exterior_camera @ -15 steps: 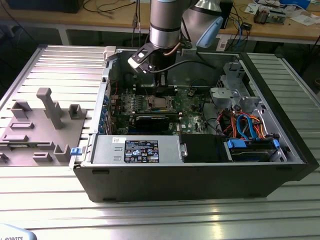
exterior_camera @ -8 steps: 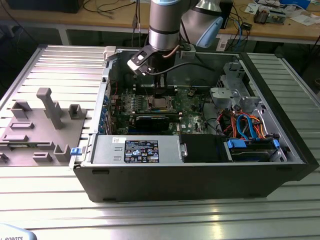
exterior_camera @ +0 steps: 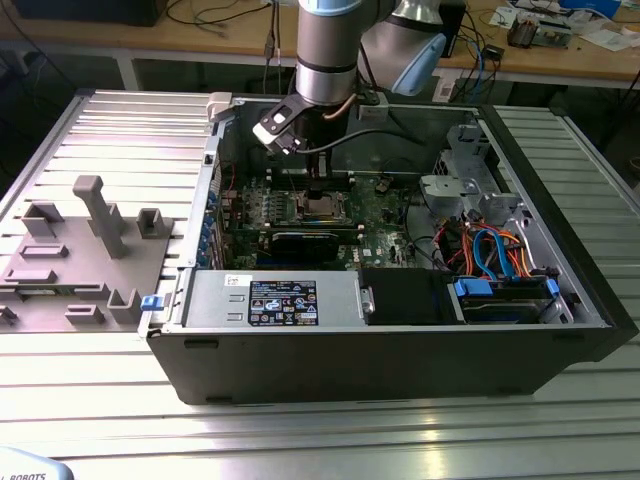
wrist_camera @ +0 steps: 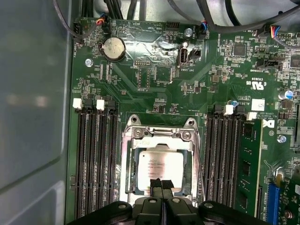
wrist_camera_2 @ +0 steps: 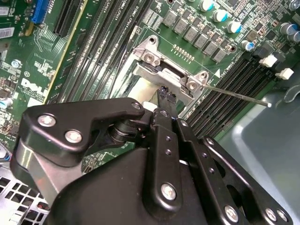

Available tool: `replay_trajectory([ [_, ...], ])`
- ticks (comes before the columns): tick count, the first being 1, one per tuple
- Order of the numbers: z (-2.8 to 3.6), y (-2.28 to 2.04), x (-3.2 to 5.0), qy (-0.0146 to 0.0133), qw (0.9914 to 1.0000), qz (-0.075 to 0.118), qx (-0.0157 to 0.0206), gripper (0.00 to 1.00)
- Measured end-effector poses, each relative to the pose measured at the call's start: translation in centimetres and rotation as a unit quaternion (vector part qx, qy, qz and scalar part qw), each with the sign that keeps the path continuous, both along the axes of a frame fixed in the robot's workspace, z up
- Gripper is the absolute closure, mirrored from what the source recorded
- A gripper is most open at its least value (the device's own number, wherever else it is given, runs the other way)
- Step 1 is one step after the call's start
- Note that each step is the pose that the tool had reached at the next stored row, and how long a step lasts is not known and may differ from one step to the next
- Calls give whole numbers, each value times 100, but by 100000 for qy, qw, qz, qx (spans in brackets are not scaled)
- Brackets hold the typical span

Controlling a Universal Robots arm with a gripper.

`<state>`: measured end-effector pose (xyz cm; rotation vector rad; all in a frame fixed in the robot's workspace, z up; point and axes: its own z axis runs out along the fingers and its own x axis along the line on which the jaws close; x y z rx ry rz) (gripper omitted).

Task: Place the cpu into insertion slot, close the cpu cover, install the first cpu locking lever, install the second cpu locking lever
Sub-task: 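Close the cpu cover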

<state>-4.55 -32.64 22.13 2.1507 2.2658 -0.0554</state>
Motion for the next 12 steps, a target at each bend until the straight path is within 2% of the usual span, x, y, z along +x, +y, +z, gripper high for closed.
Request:
replay_trajectory([
  [12, -82, 2, -9, -3, 100000, -11, -13, 89],
])
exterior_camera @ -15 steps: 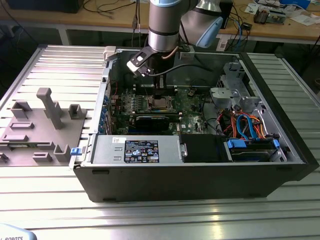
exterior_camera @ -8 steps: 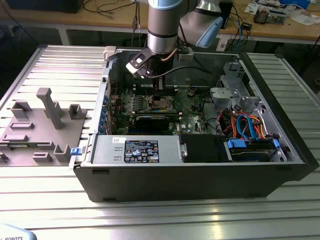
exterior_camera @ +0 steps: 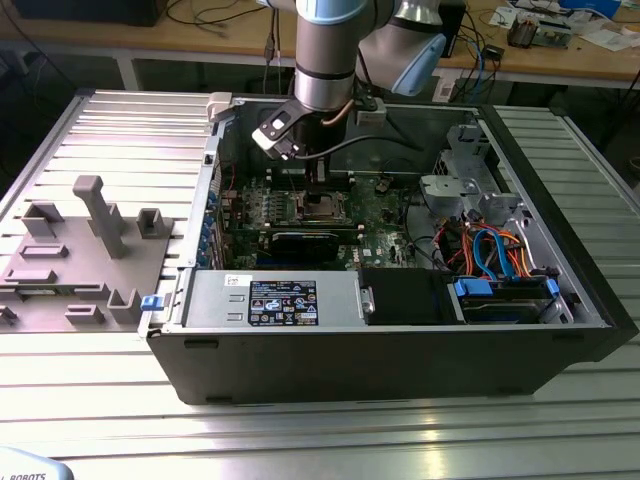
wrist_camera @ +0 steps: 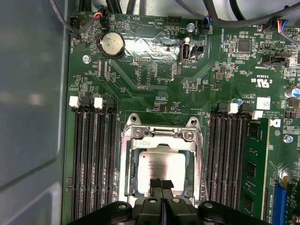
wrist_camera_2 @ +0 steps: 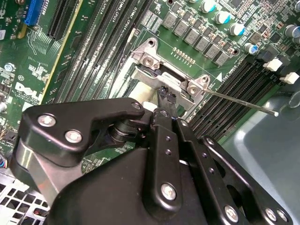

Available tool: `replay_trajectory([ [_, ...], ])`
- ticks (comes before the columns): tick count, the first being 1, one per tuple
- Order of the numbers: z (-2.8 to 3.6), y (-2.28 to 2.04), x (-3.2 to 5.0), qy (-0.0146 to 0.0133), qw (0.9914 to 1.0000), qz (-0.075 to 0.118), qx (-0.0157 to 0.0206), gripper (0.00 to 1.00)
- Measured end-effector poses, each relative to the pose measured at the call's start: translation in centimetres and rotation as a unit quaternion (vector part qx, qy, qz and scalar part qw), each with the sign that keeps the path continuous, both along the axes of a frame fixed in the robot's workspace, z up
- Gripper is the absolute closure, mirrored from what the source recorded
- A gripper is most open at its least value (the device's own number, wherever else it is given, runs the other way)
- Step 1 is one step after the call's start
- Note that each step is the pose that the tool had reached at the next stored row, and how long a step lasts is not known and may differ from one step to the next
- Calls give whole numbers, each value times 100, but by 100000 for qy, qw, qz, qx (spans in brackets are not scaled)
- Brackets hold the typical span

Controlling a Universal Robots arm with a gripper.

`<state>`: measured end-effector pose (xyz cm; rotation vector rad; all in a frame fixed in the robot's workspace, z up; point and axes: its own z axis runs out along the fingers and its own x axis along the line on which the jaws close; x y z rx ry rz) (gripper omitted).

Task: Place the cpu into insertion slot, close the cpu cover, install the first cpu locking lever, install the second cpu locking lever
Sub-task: 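Close the cpu cover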

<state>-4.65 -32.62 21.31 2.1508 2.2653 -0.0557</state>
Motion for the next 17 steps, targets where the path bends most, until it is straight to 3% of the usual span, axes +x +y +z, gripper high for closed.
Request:
replay_trajectory([
  [17, -44, 0, 0, 9, 100000, 8, -19, 89],
])
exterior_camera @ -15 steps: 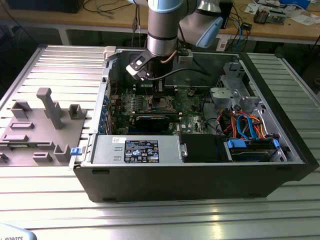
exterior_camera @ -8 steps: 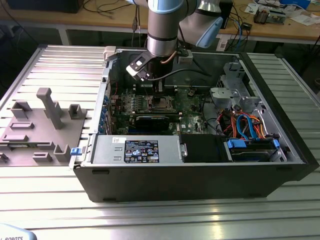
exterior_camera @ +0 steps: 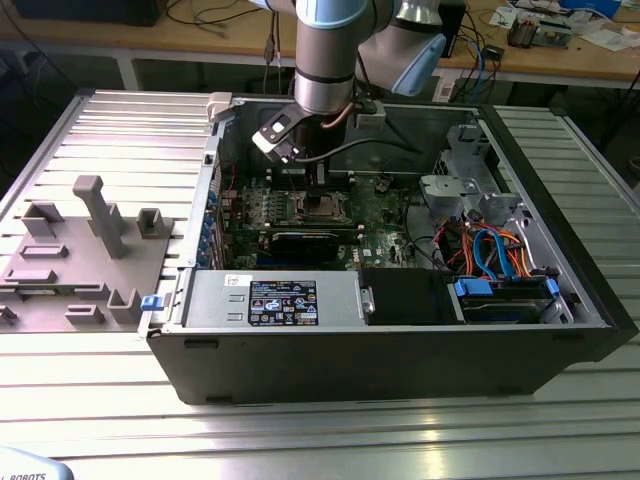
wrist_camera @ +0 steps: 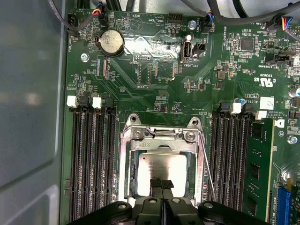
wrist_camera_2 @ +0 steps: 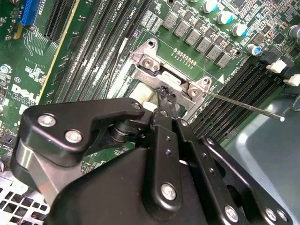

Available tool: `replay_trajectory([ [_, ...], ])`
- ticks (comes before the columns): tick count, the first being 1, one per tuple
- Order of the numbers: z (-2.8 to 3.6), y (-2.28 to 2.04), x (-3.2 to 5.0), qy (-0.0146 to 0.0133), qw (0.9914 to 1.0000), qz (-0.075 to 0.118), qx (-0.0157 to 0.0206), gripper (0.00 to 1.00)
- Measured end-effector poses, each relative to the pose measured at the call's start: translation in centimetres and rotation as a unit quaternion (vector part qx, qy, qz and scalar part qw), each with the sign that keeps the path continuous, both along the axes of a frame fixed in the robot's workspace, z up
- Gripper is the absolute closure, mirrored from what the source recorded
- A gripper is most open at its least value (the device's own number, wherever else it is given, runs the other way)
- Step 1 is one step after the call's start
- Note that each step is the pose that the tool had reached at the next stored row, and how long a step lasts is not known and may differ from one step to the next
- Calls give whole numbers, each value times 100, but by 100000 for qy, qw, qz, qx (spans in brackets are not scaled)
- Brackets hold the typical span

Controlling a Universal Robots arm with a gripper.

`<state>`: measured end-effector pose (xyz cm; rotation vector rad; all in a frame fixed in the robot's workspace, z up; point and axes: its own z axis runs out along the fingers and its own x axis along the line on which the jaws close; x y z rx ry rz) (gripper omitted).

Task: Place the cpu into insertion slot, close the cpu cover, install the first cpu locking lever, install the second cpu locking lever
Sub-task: 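Close the cpu cover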

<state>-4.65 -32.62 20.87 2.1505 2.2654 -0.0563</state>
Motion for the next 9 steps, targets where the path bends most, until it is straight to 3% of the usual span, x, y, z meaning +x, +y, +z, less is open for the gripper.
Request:
replay_trajectory([
  [9, -55, -1, -18, 12, 100000, 8, -40, 89],
])
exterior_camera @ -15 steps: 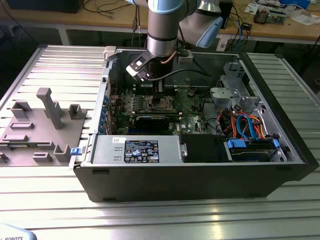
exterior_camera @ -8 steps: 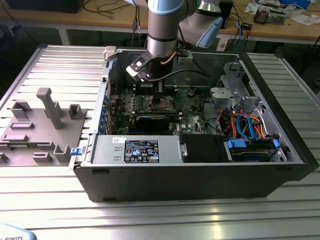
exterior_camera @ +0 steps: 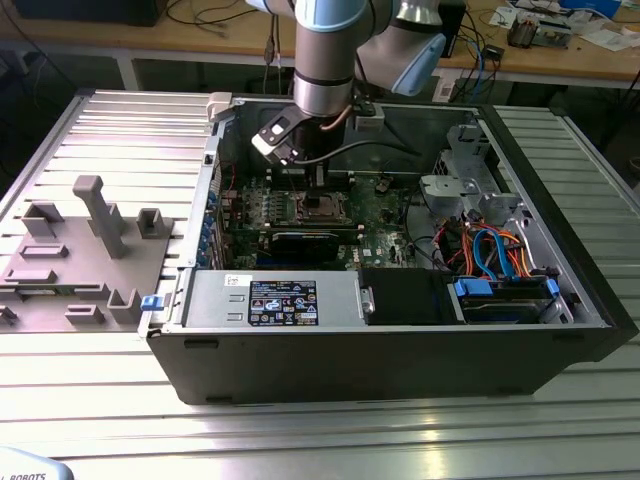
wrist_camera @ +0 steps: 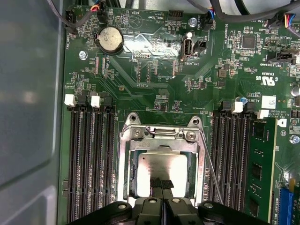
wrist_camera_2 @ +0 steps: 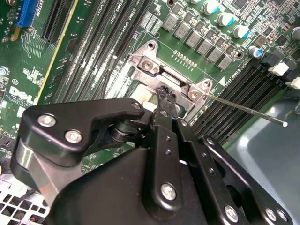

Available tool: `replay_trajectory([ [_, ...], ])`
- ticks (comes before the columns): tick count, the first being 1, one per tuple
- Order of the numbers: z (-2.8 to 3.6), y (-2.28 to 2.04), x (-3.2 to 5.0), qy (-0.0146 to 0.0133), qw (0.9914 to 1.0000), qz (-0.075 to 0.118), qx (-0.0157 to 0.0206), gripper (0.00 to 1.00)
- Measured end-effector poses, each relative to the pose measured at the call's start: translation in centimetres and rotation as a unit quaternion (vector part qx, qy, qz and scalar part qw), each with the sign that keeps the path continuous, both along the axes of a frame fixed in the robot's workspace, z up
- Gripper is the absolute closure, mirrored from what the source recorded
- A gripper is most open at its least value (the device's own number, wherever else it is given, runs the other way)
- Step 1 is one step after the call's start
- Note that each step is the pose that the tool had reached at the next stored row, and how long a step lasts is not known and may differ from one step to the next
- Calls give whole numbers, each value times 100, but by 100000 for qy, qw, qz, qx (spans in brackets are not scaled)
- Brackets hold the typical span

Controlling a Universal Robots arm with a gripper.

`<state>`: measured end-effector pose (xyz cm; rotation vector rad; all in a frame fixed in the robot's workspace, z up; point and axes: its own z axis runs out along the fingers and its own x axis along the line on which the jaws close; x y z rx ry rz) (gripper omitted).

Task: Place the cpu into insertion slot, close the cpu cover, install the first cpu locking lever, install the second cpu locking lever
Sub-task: 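Close the cpu cover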

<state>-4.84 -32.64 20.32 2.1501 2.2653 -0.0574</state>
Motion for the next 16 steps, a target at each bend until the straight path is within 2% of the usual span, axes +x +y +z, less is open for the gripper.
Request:
replay_trajectory([
  [5, -13, 1, -9, -44, 100000, -21, 19, 89],
  [8, 30, 6, -5, -140, 100000, -6, 168, 89],
  [9, 42, 3, -2, -103, 100000, -1, 87, 89],
  [16, 83, 2, 135, 142, 100000, 0, 160, 89],
])
